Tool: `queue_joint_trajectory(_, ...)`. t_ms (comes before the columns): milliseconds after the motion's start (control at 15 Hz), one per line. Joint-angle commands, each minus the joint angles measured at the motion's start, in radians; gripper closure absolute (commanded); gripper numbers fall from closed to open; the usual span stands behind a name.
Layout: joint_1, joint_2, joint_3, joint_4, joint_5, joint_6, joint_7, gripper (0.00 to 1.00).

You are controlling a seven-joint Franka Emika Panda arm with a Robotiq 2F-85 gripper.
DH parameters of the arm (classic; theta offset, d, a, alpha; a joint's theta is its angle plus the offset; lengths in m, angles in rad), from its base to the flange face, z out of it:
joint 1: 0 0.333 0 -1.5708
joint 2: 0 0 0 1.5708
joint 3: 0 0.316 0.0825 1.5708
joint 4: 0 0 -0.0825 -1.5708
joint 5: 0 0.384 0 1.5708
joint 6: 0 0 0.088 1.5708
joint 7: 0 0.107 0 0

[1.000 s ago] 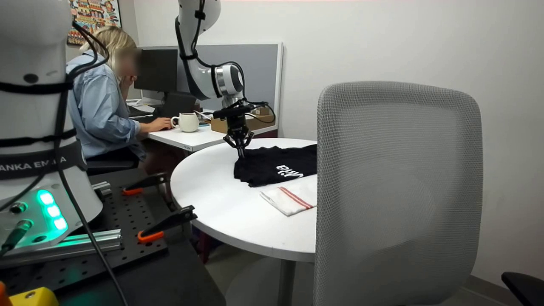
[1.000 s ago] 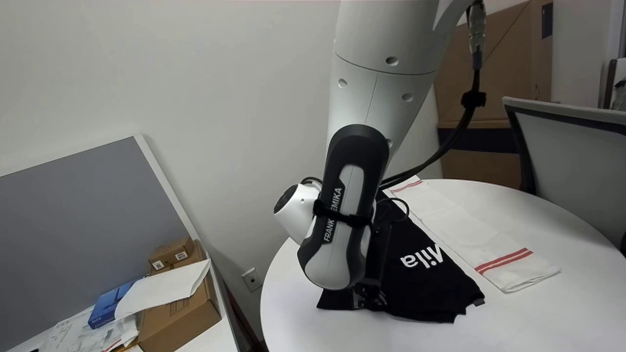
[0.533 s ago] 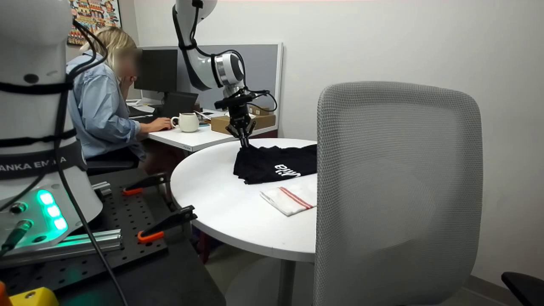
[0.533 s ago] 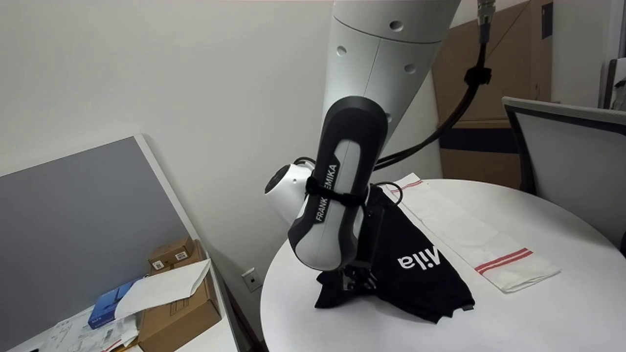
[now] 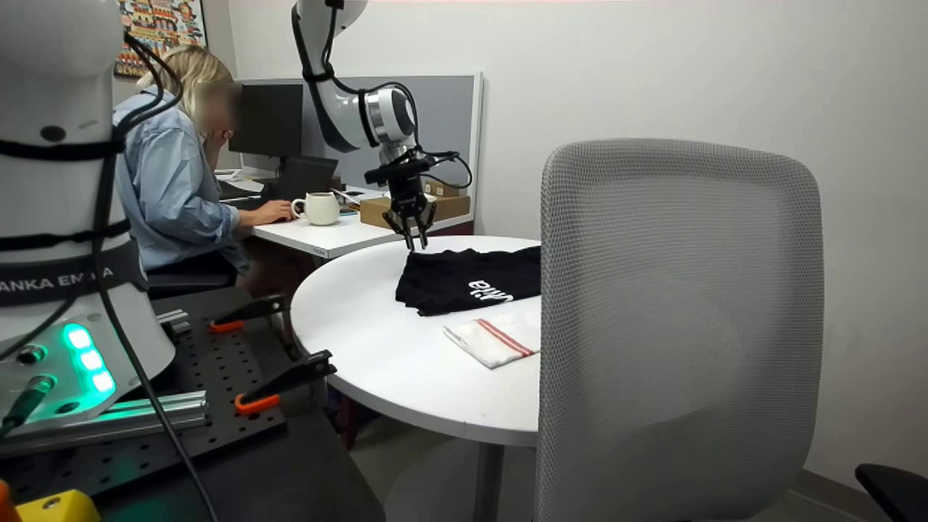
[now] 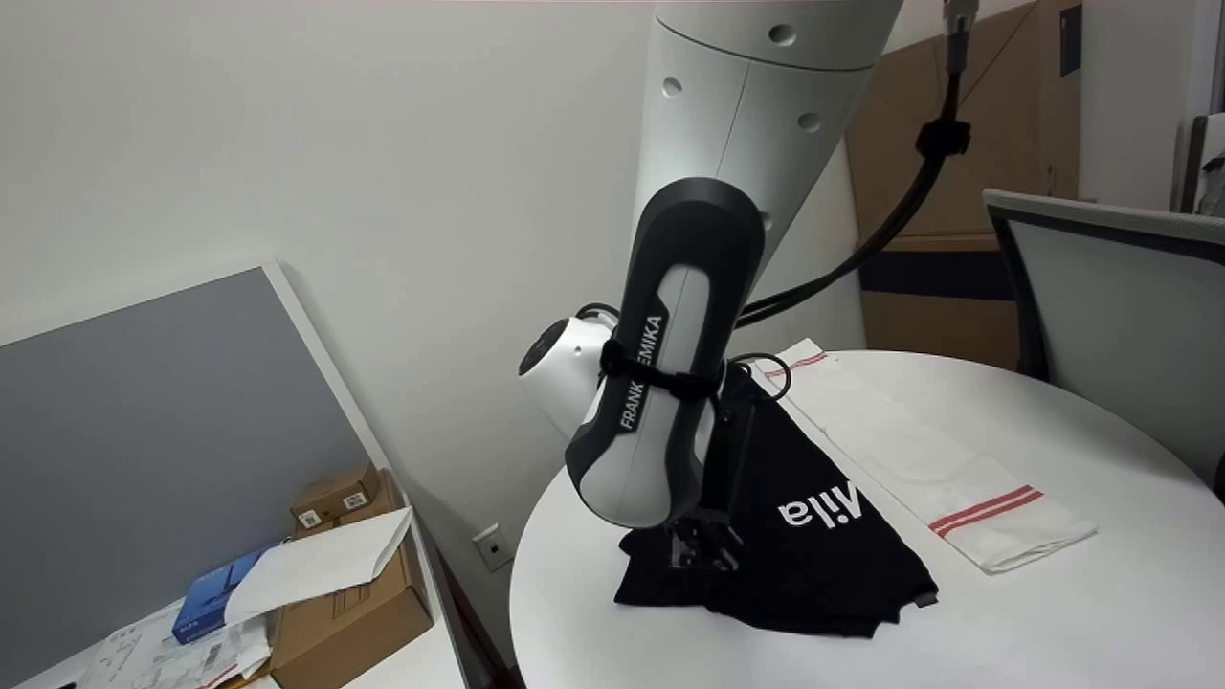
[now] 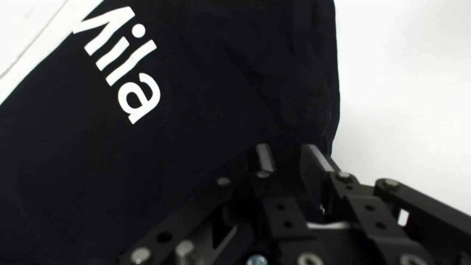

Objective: Unfold the black t-shirt, hang the t-shirt on the backrest of the grey chair, fold the red and white towel three times over

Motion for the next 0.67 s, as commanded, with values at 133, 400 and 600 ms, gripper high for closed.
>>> queue_joint_trajectory(133, 0.001, -0.016, 0.005, -0.019, -0.005, -0.016, 0.021, 0.58)
queue_joint_trajectory(400, -0.010, -0.013, 0.028, -0.022, 0.041, -0.051, -0.002, 0.31)
queue_joint_trajectory(600, -0.005, -0.003, 0.035, -0.019, 0.053, -0.062, 0.006, 0.10)
